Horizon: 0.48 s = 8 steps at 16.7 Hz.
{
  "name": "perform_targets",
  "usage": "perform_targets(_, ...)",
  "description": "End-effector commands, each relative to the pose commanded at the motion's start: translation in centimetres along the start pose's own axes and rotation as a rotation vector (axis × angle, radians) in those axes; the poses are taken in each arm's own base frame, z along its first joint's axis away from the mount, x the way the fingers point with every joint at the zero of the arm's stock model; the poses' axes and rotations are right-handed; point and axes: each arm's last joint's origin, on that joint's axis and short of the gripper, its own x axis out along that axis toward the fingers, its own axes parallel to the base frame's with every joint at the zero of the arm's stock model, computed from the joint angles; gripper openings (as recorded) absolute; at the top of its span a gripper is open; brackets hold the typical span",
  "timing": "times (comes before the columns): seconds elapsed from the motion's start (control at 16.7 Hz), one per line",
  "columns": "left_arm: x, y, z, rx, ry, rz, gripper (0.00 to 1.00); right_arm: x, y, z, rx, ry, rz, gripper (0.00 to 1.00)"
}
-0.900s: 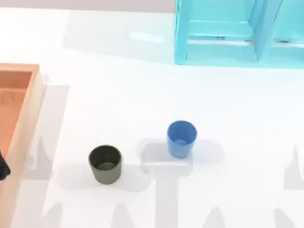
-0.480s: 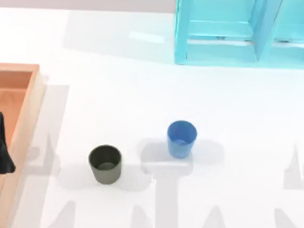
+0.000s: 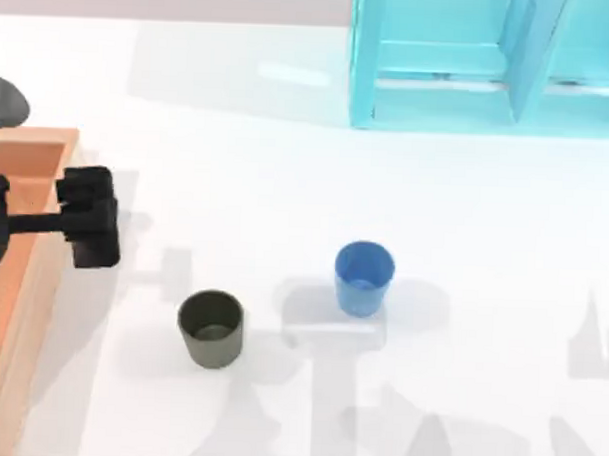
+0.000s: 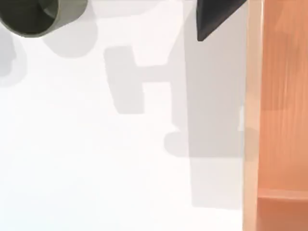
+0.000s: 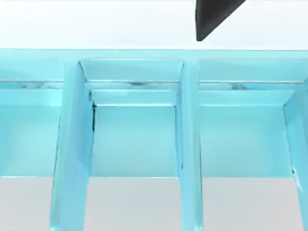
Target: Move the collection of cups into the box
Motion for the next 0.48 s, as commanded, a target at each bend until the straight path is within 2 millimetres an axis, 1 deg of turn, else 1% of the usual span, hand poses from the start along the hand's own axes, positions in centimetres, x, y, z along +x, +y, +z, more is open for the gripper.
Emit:
perform_targets(0.12,1.9,-2.2,1.9,-0.013,0.183,0.018,1.00,0.0,0.0,0.0,0.000,0.000,0.000,1.00)
perform_targets(0.24,3.9,-4.6,3.4,-0.019,0.341,0.049,1.00,0.0,0.0,0.0,0.000,0.000,0.000,1.00)
perform_targets(0.36,6.3,-7.1,4.3,-0.018,0.482,0.093,1.00,0.0,0.0,0.0,0.000,0.000,0.000,1.00)
perform_targets(0.48,8.6,-9.4,4.6,-0.011,0.602,0.144,1.00,0.0,0.0,0.0,0.000,0.000,0.000,1.00)
